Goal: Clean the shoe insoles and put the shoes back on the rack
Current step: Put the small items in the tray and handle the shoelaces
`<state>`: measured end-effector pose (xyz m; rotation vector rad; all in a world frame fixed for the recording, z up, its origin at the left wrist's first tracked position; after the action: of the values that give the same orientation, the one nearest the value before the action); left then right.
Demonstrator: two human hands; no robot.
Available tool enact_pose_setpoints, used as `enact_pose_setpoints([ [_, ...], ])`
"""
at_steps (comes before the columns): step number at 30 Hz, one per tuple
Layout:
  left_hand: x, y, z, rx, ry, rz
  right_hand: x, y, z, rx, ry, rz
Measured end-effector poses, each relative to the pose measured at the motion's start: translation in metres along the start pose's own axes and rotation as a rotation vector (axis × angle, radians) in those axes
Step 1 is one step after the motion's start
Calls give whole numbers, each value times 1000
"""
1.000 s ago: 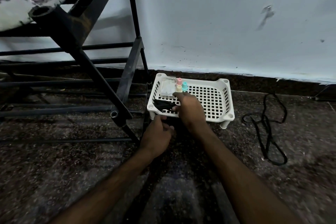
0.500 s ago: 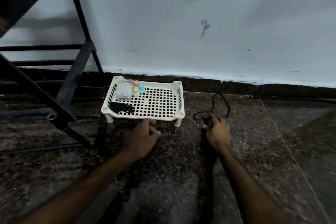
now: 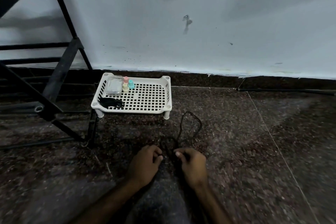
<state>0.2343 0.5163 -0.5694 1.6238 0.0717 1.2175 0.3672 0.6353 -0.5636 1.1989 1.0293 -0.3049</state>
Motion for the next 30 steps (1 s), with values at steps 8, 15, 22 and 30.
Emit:
enact_pose_setpoints([
  [8,17,-11,-17,178,43,-171,11,31,-14,72,-163,-164],
  [15,13,-20,-31,131,18,-71,23,45,-24,204,-184,-226],
  [22,-9,25,-31,85,73,67,-18,85,-44,255,-19,-201],
  [30,8,120,-20,212,233,423,-112,122,-48,140,54,-389],
])
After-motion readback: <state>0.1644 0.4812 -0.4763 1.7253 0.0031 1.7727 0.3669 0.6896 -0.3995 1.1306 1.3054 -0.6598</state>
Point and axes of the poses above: each hand's wrist, its own z-axis away from the middle knuckle, its own y-axis out of the back of the hand, x = y × z, the point moved 10 cm from there along -z, towards the middle knuckle, and after that the axes turned 8 degrees about x, right-handed, at the moved point
